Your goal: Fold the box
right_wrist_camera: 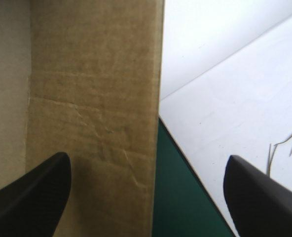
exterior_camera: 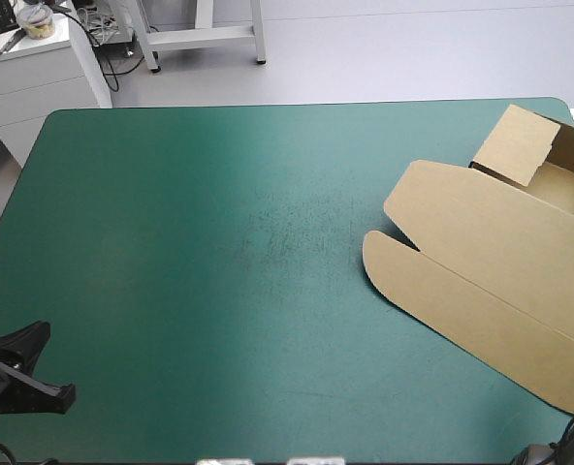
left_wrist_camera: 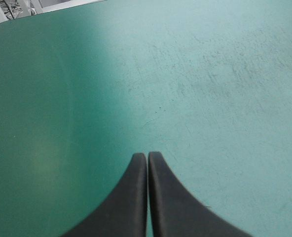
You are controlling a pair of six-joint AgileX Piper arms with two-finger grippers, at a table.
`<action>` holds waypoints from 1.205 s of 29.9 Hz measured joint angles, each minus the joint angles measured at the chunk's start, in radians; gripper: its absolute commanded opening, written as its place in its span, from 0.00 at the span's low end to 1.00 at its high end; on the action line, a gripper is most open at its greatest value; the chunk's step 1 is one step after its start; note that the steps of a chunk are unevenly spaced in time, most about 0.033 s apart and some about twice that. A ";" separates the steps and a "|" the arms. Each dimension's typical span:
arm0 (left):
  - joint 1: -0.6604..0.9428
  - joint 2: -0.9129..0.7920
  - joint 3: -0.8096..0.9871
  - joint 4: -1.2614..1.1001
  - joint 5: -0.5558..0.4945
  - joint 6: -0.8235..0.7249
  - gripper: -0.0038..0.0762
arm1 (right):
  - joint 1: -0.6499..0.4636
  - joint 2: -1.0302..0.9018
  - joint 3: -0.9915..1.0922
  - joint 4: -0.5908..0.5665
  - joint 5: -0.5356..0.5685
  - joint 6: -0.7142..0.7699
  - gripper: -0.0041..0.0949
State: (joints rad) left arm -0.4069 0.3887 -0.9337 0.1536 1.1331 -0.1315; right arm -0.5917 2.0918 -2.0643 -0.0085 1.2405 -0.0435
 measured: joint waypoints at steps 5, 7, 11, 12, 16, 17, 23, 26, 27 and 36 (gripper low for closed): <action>0.000 0.000 0.000 0.000 0.000 0.003 0.04 | -0.001 -0.096 -0.041 0.018 0.000 0.001 0.80; 0.000 0.000 0.000 0.004 0.000 0.003 0.04 | -0.004 -0.147 -0.044 0.068 0.003 0.000 0.70; 0.000 0.000 0.000 0.026 0.000 0.003 0.04 | 0.005 -0.277 -0.005 0.224 0.004 -0.064 0.33; 0.000 0.000 0.001 0.029 0.000 0.003 0.04 | 0.015 -0.314 0.015 0.245 0.004 -0.079 0.24; 0.000 0.000 0.002 0.034 0.001 0.004 0.04 | 0.070 -0.460 0.112 0.281 0.004 -0.116 0.04; 0.000 0.000 0.003 0.034 0.001 0.004 0.04 | 0.085 -0.487 0.134 0.283 0.004 -0.120 0.04; 0.000 0.000 0.014 0.034 0.019 0.004 0.04 | 0.227 -0.672 0.306 0.283 0.004 -0.136 0.04; 0.000 -0.003 0.016 0.036 0.018 0.011 0.04 | 0.329 -0.770 0.417 0.286 -0.002 -0.153 0.04; 0.000 -0.008 0.017 0.037 0.014 0.011 0.04 | 0.372 -0.811 0.463 0.286 -0.015 -0.161 0.04; 0.000 -0.151 0.081 0.027 -0.041 0.015 0.04 | 0.674 -1.198 0.907 0.290 -0.199 -0.268 0.04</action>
State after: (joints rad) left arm -0.4069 0.2378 -0.8525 0.1805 1.0922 -0.1169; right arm 0.0825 0.8939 -1.1568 0.2811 1.0417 -0.3113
